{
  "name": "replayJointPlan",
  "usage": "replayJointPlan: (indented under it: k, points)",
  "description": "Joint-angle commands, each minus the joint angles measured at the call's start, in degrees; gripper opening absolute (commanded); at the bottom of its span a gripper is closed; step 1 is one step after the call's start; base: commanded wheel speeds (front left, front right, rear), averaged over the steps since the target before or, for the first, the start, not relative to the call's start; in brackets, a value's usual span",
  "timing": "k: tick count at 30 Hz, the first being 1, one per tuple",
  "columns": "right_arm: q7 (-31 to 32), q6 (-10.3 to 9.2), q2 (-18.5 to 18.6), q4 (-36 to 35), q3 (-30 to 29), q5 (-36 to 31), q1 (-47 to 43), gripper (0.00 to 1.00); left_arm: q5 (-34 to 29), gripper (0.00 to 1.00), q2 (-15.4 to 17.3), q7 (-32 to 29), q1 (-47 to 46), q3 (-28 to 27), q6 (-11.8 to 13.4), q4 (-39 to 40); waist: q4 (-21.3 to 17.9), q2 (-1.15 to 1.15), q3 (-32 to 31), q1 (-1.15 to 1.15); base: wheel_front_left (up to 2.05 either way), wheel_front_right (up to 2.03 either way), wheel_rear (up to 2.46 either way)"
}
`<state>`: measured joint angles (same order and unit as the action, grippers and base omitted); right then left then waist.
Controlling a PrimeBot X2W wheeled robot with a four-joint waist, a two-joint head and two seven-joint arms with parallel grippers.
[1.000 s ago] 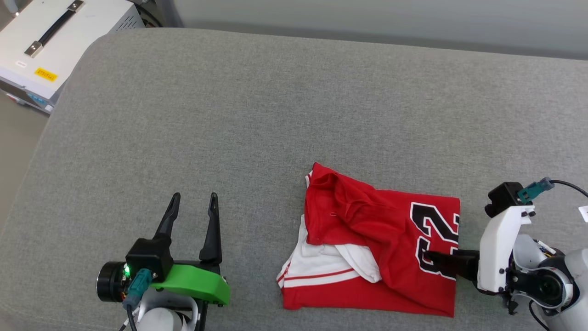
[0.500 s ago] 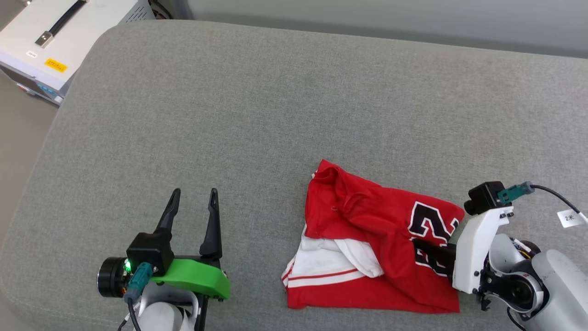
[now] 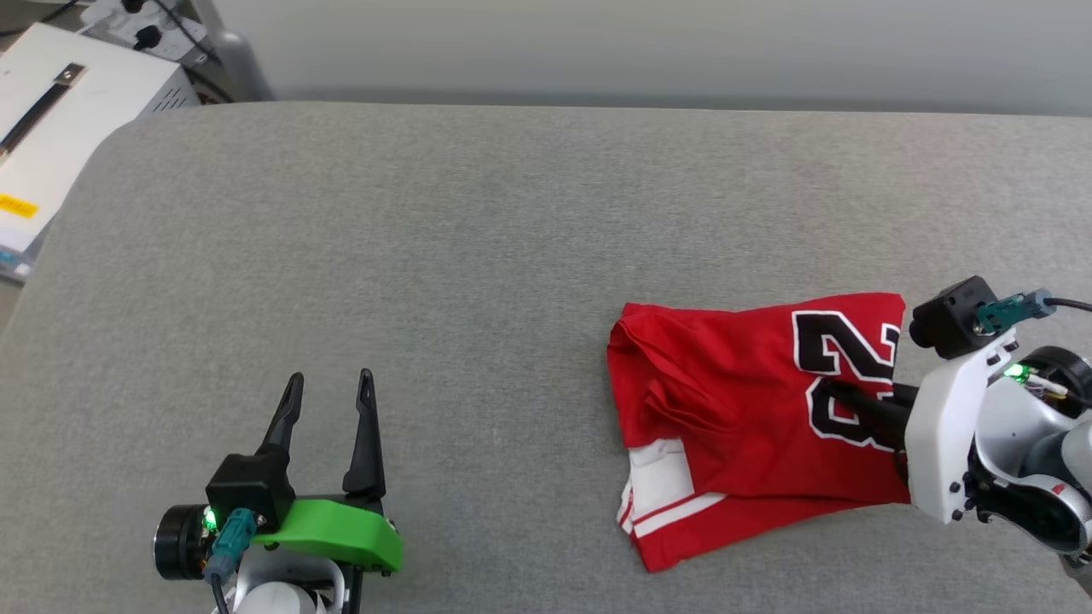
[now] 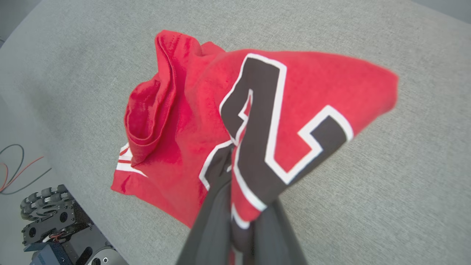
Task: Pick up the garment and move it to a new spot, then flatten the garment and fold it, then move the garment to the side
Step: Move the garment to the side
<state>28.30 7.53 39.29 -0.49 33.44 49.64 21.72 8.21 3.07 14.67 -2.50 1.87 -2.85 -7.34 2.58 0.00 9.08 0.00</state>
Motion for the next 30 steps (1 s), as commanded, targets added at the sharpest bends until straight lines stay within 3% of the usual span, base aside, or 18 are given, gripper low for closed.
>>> replayJointPlan:
  k: [1,13,21,30]
  points:
    - [0.6,-0.04,1.1,-1.0,-0.2,0.0,1.4,0.0,-0.6,1.0,-0.2,0.3,0.4,-0.2,-0.2,0.5,-5.2,0.0,-1.2,0.0,0.0,0.0,0.0]
    - [1.8,-0.04,7.9,1.0,-7.2,0.4,2.9,0.0,-3.3,1.0,0.5,0.3,-2.2,-1.3,-0.6,3.9,-13.2,0.0,4.5,0.0,0.0,0.0,0.0]
    - [1.1,-0.04,12.1,9.8,-9.6,-5.2,8.4,0.0,-4.8,1.0,1.5,0.3,-5.8,-0.9,-1.2,7.5,-12.9,0.0,12.4,0.0,0.0,0.0,0.0]
    - [-1.2,-0.04,15.8,25.6,-13.4,-10.2,16.1,0.0,-5.8,1.0,2.0,0.3,-9.8,-0.3,-1.4,11.1,-10.3,0.0,20.0,0.0,0.0,0.0,0.0]
